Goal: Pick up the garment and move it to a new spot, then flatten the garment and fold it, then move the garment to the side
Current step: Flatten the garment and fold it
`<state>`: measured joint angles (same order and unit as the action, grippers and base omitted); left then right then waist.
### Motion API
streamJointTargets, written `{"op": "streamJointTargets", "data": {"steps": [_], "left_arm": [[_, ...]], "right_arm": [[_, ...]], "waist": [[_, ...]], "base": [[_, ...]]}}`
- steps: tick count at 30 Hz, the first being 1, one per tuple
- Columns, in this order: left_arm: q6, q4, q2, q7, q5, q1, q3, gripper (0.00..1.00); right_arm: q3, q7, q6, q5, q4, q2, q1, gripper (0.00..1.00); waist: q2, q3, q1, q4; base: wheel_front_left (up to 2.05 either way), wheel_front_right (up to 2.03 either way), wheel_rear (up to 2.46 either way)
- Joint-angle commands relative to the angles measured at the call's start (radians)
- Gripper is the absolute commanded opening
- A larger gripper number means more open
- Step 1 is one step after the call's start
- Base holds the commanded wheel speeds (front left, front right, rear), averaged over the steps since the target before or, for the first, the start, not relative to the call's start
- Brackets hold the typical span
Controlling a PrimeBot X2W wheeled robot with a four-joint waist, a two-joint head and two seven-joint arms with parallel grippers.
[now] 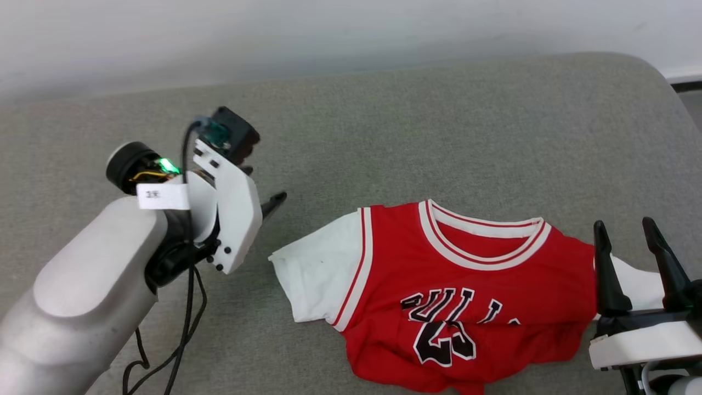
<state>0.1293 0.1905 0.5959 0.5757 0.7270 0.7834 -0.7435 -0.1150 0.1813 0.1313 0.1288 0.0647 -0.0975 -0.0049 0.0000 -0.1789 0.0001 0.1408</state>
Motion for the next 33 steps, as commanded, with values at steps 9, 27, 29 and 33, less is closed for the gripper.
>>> {"op": "streamJointTargets", "data": {"steps": [9, 27, 29, 33], "left_arm": [[0.000, 0.058, 0.031, 0.105, 0.069, 0.114, -0.223, 1.00], [-0.001, 0.194, 0.050, 0.159, 0.156, 0.142, -0.551, 0.00], [-0.001, 0.196, 0.045, 0.149, 0.157, 0.140, -0.555, 0.00], [-0.001, 0.194, 0.041, 0.087, 0.144, 0.158, -0.548, 0.00]], "right_arm": [[0.011, 0.030, -0.001, -0.009, -0.032, 0.009, -0.056, 1.00], [0.015, 0.073, -0.001, -0.008, -0.085, 0.015, -0.112, 1.00], [0.011, 0.075, -0.001, -0.011, -0.089, 0.015, -0.113, 1.00], [0.008, 0.077, -0.001, -0.017, -0.096, 0.010, -0.105, 1.00]], "waist": [[0.0000, -0.077, -0.0001, 0.055], [0.0000, -0.149, -0.0001, 0.089], [0.0000, -0.146, -0.0001, 0.081], [0.0000, -0.124, -0.0001, 0.057]], "base": [[0.00, 0.00, 0.00], [0.00, 0.00, 0.00], [0.00, 0.00, 0.00], [0.00, 0.00, 0.00]]}}
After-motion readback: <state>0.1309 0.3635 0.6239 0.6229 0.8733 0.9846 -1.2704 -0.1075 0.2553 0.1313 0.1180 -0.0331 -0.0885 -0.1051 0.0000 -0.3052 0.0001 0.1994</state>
